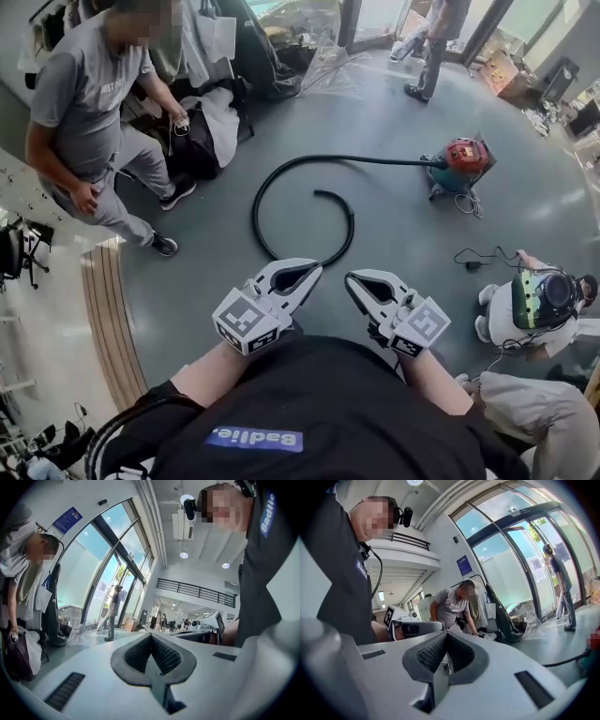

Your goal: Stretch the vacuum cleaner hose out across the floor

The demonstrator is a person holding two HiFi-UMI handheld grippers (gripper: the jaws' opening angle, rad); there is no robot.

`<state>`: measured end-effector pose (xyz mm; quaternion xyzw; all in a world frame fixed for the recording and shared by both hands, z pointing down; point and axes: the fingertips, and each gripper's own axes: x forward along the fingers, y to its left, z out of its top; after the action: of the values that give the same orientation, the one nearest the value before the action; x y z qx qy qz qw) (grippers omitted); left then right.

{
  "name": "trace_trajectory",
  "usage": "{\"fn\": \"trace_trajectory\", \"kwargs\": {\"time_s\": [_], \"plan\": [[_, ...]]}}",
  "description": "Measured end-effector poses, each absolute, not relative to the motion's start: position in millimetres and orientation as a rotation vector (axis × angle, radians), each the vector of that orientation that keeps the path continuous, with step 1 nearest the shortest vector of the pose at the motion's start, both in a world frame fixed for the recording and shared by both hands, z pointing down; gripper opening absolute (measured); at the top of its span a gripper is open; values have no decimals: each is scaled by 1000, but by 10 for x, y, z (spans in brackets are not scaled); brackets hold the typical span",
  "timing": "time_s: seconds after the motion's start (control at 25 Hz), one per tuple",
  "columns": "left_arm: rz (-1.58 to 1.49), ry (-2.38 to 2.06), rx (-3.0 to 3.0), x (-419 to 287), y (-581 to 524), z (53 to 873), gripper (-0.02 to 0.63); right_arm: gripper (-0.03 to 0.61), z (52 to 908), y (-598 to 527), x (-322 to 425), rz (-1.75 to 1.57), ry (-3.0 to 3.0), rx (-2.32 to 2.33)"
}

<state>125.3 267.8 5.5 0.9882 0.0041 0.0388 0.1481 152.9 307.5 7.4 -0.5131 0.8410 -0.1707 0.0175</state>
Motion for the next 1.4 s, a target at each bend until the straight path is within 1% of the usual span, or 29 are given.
{"fn": "trace_trajectory", "kwargs": {"time_s": [0.28,0.4,0.6,0.88,1.04,1.2,1.4], "plan": [[129,-5,2824,1222,2037,165,9,2,103,2502,1534,-538,2616,-1605],[126,-51,2827,1330,1867,159,9,2,121,2355,1699,-539,2625,-1584],[143,-159,2832,1764,1602,176,9,2,122,2095,2209,-533,2661,-1505],[153,-362,2803,2767,1428,312,8,2,342,1820,3327,-542,2754,-1321],[189,-483,2777,3111,1360,415,9,2,532,1688,3749,-602,2784,-1218],[217,-578,2765,3211,1217,490,9,2,670,1521,3867,-637,2807,-1139],[241,-658,2733,3105,1027,635,9,3,793,1331,3730,-678,2827,-1061]]}}
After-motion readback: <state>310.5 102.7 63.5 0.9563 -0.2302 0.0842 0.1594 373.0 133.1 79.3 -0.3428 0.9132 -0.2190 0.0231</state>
